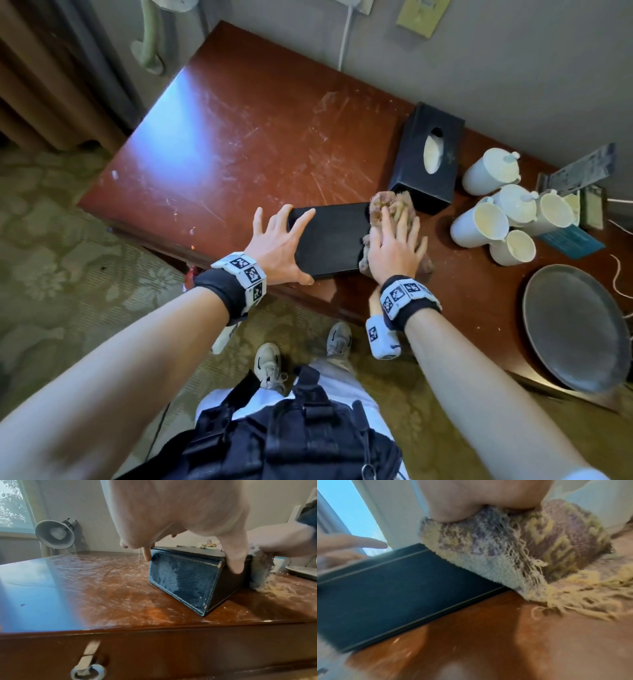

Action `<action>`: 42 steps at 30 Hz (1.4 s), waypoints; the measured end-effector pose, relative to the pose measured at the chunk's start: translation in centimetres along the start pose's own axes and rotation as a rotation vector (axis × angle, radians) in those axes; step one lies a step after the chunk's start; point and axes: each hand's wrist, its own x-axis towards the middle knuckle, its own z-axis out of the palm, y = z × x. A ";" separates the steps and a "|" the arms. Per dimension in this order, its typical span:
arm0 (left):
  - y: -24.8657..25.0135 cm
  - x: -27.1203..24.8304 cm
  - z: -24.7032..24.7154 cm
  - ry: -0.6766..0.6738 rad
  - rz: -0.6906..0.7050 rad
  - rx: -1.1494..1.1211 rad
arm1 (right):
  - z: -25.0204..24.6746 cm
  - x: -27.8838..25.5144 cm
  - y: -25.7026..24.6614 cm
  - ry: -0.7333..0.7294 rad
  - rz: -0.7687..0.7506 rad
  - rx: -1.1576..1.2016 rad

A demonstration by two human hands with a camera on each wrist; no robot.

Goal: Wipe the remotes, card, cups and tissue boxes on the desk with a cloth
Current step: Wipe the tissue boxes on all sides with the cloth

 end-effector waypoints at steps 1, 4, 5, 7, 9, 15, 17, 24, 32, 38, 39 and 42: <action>0.2 0.1 0.0 0.002 -0.005 0.008 | 0.2 -0.8 -0.9 -0.009 -0.053 -0.013; 0.0 0.2 0.1 0.010 -0.009 0.042 | 0.7 -3.3 -2.3 -0.071 -0.279 -0.035; -0.2 0.2 0.2 0.011 -0.009 0.053 | 0.6 -3.6 -1.9 -0.091 -0.332 -0.030; -0.3 0.2 0.1 0.005 -0.006 0.072 | 0.4 -2.9 0.2 -0.121 -0.378 -0.029; -0.3 0.2 0.0 0.005 -0.005 0.086 | -0.1 -1.0 3.4 -0.085 -0.307 -0.033; -0.1 0.2 0.3 -0.011 -0.024 0.079 | -0.7 1.1 5.1 -0.062 0.004 0.087; 0.0 0.3 0.1 -0.025 -0.020 0.084 | -0.4 0.2 3.4 -0.013 -0.024 0.048; -0.8 0.2 -0.9 -0.066 0.033 0.105 | 1.2 -5.3 -5.4 -0.085 -0.413 -0.002; -1.5 -0.2 0.2 0.006 0.001 -0.048 | 0.2 -1.8 -0.1 -0.084 -0.314 -0.021; -2.5 -1.0 0.7 0.029 -0.015 -0.319 | 0.2 -3.0 -2.7 -0.160 -0.549 -0.011; -2.6 -0.9 0.8 0.036 -0.014 -0.340 | 0.4 -3.6 -3.2 -0.182 -0.672 -0.027; -2.8 -0.7 1.3 0.059 -0.005 -0.396 | 0.6 -4.0 -3.8 -0.223 -0.802 -0.059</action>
